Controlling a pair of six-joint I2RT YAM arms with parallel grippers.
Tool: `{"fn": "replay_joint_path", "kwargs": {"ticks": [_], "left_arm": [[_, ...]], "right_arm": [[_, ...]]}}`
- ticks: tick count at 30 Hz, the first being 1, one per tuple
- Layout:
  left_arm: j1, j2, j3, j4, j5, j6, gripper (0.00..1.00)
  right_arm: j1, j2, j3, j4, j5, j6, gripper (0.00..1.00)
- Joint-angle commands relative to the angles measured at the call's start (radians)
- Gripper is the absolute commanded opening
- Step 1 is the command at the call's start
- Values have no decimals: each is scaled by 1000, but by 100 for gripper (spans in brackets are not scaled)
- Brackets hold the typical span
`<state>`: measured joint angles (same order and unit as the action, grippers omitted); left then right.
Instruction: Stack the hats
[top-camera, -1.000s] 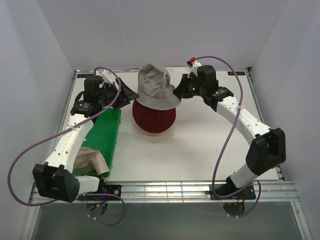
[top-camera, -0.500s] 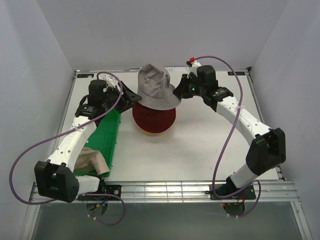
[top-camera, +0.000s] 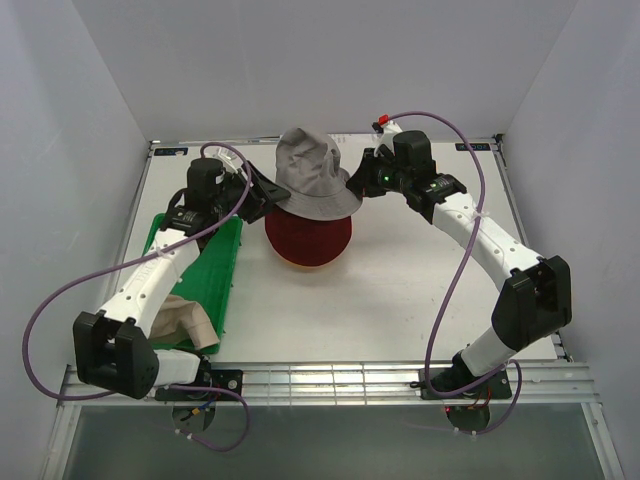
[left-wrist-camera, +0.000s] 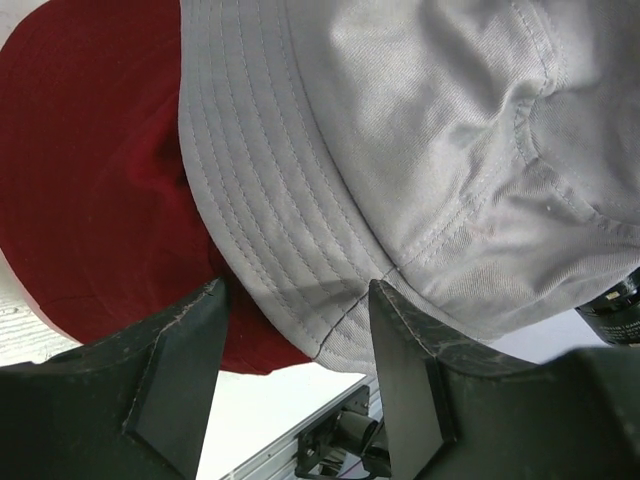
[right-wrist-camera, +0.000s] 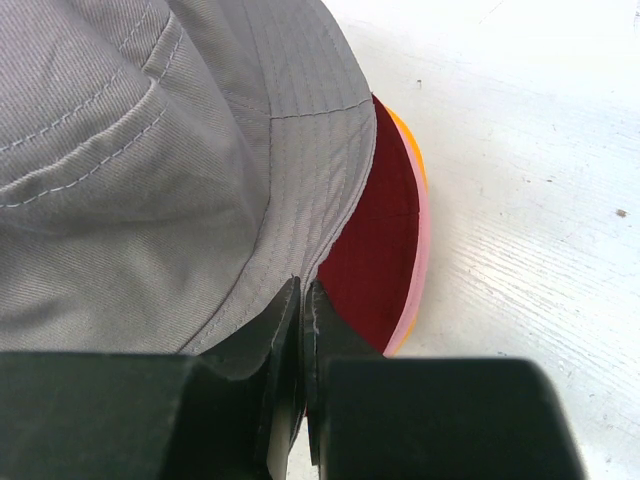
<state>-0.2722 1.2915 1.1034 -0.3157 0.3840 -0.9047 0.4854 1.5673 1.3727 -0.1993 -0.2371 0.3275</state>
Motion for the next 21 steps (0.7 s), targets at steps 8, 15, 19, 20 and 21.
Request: {"fn": "replay_joint_path", "kwargs": {"ticks": [8,15,19,20,21], "left_arm": [[-9,-8,19,14,-31,-8,51],[-9,-12,32,-3,-36,1,40],[-9,-17,38,-13,-40,9,33],[-9,-17,36,-17,-42,12,31],[-9,-18,39,-20,-45,13,27]], "right_arm": [[5,-20,54,17,13,-33,8],[7,-20,55,12,21,-41,8],[7,-21,58,12,24,-45,8],[7,-21,57,11,25,-45,8],[7,-23,58,11,27,-47,8]]}}
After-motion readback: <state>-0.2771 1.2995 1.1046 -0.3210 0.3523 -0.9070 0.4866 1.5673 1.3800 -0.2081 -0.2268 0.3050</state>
